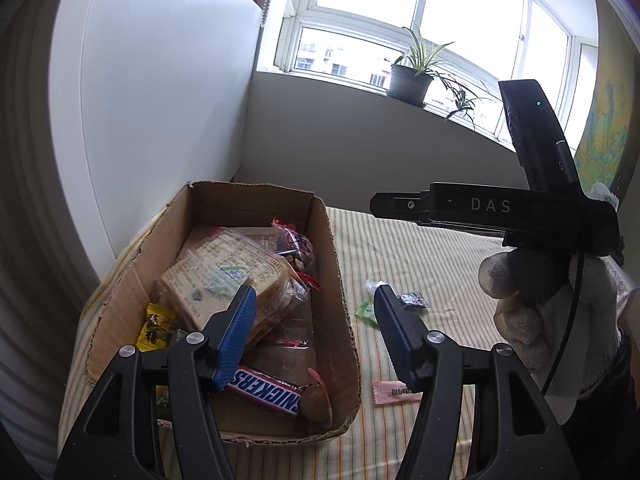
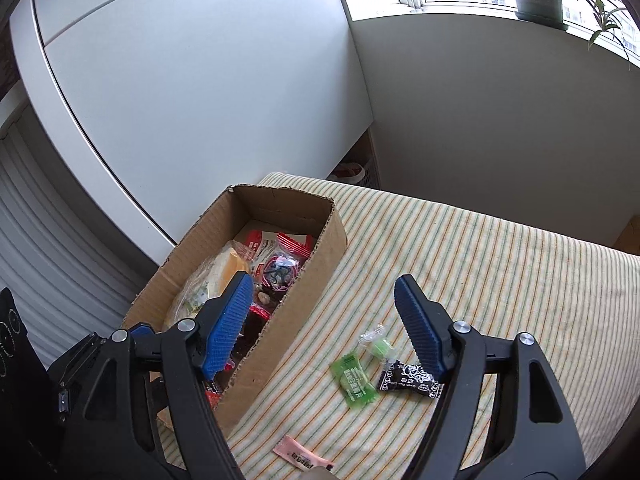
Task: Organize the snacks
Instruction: 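Move the right tool to the black printed packet while the left tool approaches the pink packet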
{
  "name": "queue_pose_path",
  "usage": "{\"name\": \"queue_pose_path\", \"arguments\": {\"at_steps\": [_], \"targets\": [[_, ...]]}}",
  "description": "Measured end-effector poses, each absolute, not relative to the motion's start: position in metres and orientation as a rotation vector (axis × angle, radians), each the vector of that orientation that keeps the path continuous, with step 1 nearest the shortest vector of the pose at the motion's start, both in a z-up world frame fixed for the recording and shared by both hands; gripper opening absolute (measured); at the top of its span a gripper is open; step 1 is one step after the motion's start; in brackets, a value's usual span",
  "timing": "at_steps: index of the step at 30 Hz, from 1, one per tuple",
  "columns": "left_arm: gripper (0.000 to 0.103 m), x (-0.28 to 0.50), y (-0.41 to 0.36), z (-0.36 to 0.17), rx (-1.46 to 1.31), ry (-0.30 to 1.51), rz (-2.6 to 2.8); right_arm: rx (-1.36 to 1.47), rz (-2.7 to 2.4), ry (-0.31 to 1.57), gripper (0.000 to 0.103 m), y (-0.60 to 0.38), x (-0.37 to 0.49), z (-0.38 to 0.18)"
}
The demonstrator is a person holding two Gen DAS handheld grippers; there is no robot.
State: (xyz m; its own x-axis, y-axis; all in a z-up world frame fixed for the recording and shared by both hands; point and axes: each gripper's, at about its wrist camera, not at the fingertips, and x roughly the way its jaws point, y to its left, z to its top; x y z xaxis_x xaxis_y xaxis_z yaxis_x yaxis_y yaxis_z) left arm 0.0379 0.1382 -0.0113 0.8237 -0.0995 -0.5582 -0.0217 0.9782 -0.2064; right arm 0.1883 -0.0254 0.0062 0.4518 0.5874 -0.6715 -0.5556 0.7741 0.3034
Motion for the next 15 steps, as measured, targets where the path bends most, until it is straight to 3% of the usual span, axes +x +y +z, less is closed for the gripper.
{"name": "queue_pose_path", "arguments": {"at_steps": [9, 13, 15], "targets": [[0.061, 0.037, 0.103, -0.013, -0.179, 0.617, -0.117, 0.006, 0.674, 0.897, 0.076, -0.055, 0.194, -0.015], [0.061, 0.034, 0.081, -0.015, -0.153, 0.625, -0.164, 0.005, 0.700, 0.952, 0.054, -0.062, 0.199, -0.028], [0.061, 0.034, 0.071, -0.020, -0.151, 0.641, -0.198, 0.001, 0.712, 0.975, 0.051, -0.064, 0.201, -0.035]]}}
